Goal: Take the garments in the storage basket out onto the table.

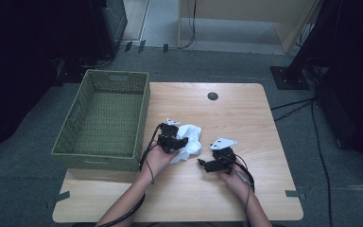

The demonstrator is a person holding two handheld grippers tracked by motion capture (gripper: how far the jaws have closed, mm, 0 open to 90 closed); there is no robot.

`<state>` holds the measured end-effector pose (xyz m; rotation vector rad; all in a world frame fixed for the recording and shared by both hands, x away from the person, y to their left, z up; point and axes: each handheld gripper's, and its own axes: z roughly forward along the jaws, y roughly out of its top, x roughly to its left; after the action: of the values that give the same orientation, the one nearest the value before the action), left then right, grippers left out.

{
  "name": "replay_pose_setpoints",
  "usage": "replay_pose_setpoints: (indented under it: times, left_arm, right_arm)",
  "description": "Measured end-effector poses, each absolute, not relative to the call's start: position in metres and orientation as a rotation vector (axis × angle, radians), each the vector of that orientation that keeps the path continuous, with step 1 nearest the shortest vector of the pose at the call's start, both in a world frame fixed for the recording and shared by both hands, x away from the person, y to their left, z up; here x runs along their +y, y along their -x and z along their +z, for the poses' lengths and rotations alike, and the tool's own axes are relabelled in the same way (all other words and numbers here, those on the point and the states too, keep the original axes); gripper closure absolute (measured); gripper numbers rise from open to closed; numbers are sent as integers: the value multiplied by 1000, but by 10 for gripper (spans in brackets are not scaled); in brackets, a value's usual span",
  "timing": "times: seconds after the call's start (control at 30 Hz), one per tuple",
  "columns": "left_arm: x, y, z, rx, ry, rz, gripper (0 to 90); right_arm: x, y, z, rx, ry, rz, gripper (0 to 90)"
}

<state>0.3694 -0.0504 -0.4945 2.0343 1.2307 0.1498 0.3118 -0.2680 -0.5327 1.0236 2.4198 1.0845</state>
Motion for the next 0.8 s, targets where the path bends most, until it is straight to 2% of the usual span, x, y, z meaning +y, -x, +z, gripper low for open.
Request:
replay_pose_setpoints:
  times: [0.1,0.2,0.5,0.57,0.67,0.8]
  left_arm:
    - [-52,-370,-498,1209,-2039,155,596]
    - [-53,-370,-501,1199,-2035,156,481]
    - [-50,-369,-501,1194,-2042,166,324]
    - [-50,-369,-500,1184,-2036,176,306]
    - [-48,-368,-497,1169,-2030,193,296]
    - [-46,-365,-492,1156,-2029,213,288]
  right_arm:
    - [-268,-312,-533,2419,-1025,1083,163]
    - [-267,-312,-533,2411,-1037,1078,163]
    - [-264,-311,-533,2400,-1050,1078,169]
    - [-264,-311,-532,2395,-1057,1076,176]
    - [-264,-311,-530,2391,-1071,1072,258]
    - [-263,-311,-529,2385,-1089,1055,279]
